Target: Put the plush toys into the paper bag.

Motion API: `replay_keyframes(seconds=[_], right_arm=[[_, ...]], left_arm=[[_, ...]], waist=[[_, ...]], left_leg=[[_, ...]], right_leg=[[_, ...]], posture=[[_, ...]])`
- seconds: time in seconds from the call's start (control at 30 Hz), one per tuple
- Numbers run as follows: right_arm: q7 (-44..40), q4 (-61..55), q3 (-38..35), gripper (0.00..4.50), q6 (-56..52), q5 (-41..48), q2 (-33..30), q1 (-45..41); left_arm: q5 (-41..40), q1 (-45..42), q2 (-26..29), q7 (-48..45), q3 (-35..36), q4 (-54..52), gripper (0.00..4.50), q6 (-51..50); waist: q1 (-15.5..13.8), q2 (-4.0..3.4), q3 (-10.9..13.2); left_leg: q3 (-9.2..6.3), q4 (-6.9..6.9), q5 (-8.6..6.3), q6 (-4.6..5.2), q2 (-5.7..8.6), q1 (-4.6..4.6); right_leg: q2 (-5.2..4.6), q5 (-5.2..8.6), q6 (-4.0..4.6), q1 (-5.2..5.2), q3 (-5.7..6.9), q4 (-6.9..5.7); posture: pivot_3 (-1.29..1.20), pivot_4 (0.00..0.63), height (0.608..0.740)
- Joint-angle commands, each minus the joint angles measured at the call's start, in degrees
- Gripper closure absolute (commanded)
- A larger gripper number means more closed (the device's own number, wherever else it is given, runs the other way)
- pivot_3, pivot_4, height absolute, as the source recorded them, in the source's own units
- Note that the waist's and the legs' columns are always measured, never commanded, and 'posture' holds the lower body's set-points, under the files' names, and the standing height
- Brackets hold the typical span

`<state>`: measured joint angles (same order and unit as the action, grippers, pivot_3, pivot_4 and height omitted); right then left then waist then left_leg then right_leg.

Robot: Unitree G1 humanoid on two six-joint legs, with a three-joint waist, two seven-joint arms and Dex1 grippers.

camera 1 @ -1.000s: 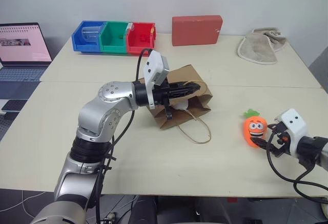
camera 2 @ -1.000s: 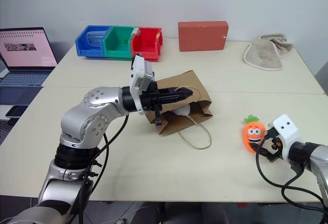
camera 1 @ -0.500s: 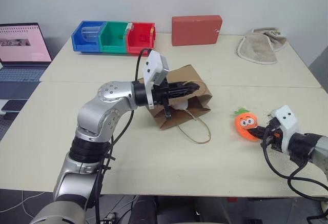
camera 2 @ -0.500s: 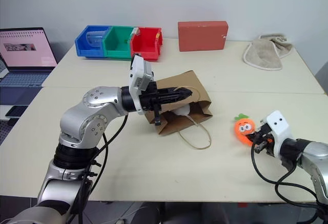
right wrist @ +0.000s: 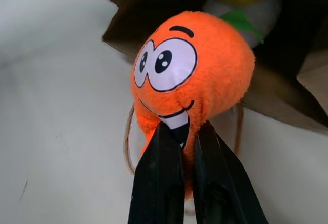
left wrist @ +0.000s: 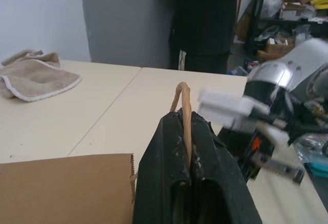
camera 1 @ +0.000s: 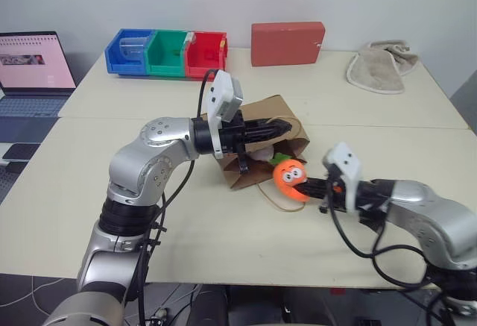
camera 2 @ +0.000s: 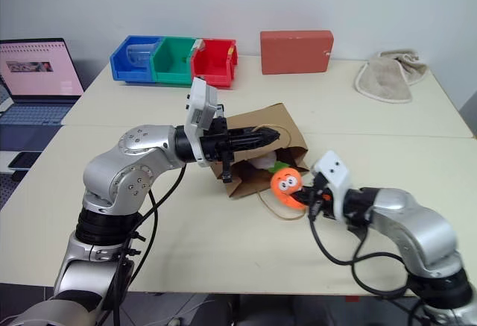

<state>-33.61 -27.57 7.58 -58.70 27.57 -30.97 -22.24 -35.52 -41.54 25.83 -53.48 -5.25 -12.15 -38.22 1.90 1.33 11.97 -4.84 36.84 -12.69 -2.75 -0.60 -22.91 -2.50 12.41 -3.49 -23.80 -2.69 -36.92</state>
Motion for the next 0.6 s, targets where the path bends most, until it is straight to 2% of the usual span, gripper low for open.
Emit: replay_keyframes(seconds=[0.03,0.33,0.6], right_arm=[[2.6,2.2,2.4,4.49,3.3,-2.9,2.9,-2.8],[6.3,8.4,5.5,4.49,8.3,-7.0,12.3,-8.6],[7.9,12.9,7.1,4.49,12.0,-10.3,17.2,-8.9]], left_arm=[[-1.4,-1.2,0.1,0.0,1.2,-2.4,4.5,-0.3],[-1.8,-0.8,0.0,0.4,0.9,-3.0,4.5,-1.1],[-2.4,-1.8,-1.8,2.5,2.4,-1.3,4.5,-1.1]], waist=[[0.0,0.0,0.0],[0.0,0.0,0.0],[0.0,0.0,0.0]], left_leg=[[-0.01,-0.02,0.0,0.0,0.0,0.0],[-0.02,-0.1,0.0,0.0,0.0,-0.05],[-0.02,-0.14,0.0,0.0,-0.01,-0.06]], right_leg=[[0.0,-0.01,-0.02,0.0,0.0,0.0],[0.02,-0.16,-0.27,-0.12,0.01,-0.02],[0.02,-0.16,-0.26,-0.17,0.01,-0.04]], posture=[[0.0,0.15,0.74],[0.0,0.15,0.74],[0.0,0.15,0.74]])
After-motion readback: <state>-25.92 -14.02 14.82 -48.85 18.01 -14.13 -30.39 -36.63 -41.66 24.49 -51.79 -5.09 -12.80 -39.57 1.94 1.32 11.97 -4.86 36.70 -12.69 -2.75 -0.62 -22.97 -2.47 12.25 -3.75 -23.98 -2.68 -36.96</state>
